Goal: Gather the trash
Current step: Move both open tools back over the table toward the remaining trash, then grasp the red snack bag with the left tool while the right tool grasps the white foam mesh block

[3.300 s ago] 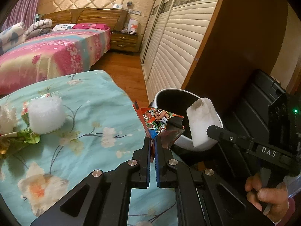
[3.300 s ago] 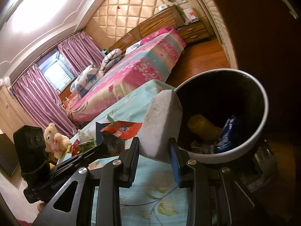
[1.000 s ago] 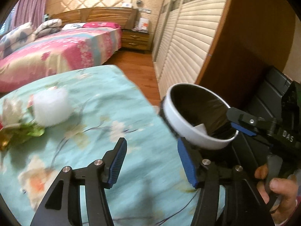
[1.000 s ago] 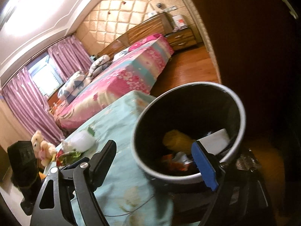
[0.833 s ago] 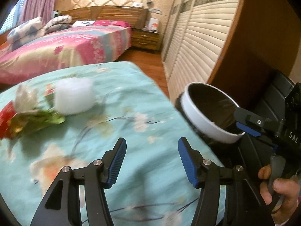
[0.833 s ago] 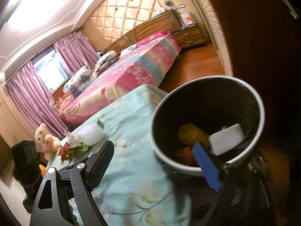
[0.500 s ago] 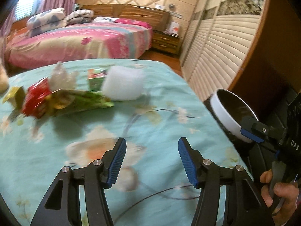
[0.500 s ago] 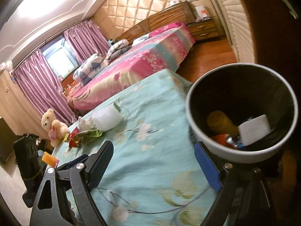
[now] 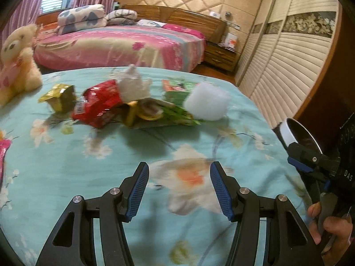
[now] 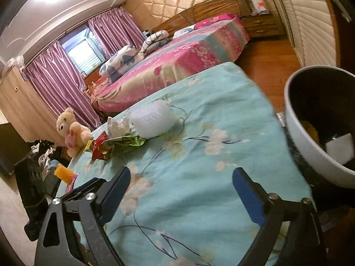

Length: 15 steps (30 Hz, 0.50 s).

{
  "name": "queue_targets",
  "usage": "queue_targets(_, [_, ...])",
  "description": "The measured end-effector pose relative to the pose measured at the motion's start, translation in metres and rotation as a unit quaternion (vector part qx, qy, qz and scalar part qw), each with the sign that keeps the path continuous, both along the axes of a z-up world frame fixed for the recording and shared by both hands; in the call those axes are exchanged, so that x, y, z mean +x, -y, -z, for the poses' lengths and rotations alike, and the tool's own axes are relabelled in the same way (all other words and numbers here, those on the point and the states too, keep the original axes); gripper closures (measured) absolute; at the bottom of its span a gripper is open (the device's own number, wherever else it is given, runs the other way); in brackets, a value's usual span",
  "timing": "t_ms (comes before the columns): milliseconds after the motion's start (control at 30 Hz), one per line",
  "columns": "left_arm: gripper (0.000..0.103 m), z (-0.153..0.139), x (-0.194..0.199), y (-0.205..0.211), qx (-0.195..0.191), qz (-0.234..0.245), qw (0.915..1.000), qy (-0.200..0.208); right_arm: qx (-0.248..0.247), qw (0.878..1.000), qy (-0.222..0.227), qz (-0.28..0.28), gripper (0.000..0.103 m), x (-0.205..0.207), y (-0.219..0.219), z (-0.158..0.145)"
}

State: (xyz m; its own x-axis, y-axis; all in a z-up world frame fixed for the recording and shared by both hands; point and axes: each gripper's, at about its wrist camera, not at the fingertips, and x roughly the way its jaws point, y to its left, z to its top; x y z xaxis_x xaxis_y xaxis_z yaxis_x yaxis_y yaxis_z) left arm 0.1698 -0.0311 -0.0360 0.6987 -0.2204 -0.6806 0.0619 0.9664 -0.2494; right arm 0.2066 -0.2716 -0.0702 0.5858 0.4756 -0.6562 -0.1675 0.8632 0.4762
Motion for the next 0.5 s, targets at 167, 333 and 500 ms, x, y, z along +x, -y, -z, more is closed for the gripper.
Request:
queue_targets(167, [0.046, 0.000, 0.005, -0.027, -0.003, -0.028, 0.9996, -0.001, -0.007, 1.000, -0.005, -0.011, 0.004, 0.011, -0.017, 0.003])
queue_targets(333, [0.046, 0.001, 0.013, -0.051, -0.007, -0.056, 0.9984, -0.002, -0.027, 0.999, -0.013, -0.019, 0.003, 0.024, -0.035, 0.008])
queue_targets(500, [0.046, -0.001, 0.026, -0.069, 0.001, -0.080, 0.9968, 0.005, -0.039, 0.999, -0.016, -0.023, 0.003, 0.035, -0.047, 0.011])
